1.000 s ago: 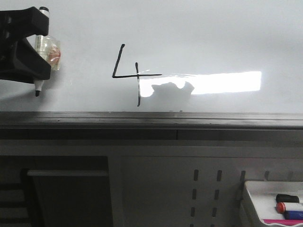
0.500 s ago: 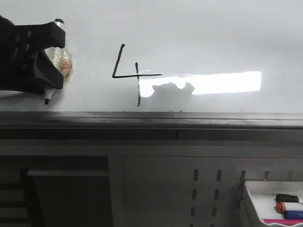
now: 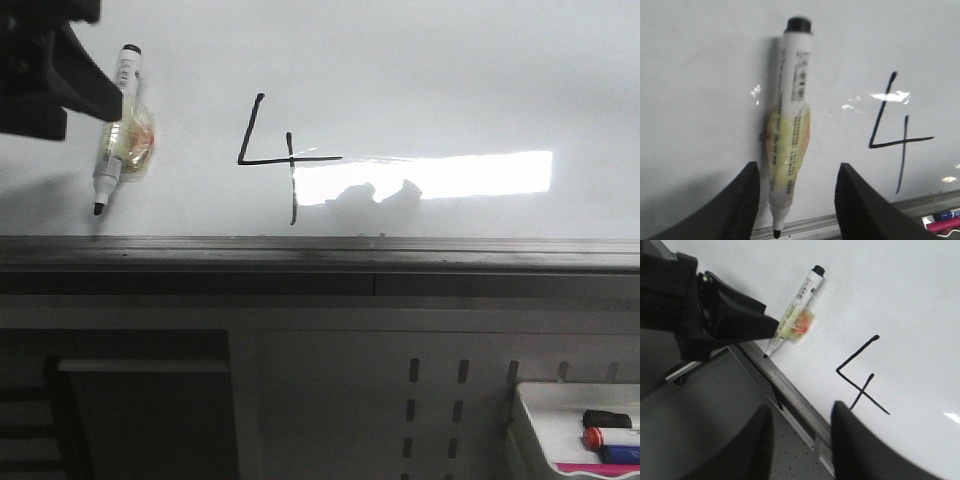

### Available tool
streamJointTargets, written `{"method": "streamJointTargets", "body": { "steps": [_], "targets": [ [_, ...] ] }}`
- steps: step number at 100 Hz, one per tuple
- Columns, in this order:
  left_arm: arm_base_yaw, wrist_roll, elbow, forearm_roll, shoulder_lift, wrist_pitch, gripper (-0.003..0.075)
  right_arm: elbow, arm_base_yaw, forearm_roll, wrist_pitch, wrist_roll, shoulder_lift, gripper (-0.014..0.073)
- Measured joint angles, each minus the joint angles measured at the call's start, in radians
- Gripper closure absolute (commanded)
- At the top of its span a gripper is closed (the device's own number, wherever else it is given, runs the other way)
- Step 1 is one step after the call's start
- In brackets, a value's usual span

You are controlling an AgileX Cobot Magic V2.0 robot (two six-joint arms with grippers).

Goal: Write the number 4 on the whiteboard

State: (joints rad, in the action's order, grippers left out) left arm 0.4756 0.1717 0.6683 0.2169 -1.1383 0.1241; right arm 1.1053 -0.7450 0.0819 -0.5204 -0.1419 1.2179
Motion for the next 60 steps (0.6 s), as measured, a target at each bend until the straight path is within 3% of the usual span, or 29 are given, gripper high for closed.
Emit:
{"method": "streamJointTargets", "body": {
  "steps": [15,45,60],
  "targets": [
    [0.0,0.0,-0.046,-0.057,0.173,0.004,0.0743,-0.12,0.0,-0.003,0.06,0.0,-0.108,0.0655],
    [0.0,-0.001,-0.273,-0.23,0.596,-0.007,0.0741,-0.521,0.0,-0.003,0.331,0.0,-0.505,0.0655],
    [0.0,-0.004,-0.398,-0.333,0.789,-0.034,0.0741,-0.723,0.0,-0.003,0.388,0.0,-0.735,0.0658]
  ]
}}
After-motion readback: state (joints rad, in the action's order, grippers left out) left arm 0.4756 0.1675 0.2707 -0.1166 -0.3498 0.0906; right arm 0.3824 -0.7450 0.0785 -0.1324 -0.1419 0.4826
